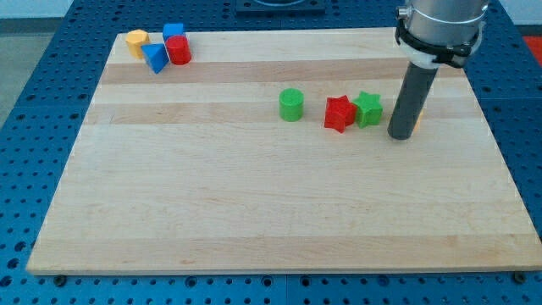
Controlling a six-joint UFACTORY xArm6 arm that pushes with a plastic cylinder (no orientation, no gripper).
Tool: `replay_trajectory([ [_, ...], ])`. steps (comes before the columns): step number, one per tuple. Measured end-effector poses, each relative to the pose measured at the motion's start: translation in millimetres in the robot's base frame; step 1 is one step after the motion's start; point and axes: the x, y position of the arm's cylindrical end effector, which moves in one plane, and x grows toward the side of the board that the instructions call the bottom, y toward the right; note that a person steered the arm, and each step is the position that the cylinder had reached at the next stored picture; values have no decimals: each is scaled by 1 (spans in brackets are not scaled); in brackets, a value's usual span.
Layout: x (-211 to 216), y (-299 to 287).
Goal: Separate the red star from the green star
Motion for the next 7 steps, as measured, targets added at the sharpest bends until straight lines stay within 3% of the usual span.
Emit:
replay_trajectory([
  [2,31,-6],
  [7,6,-64],
])
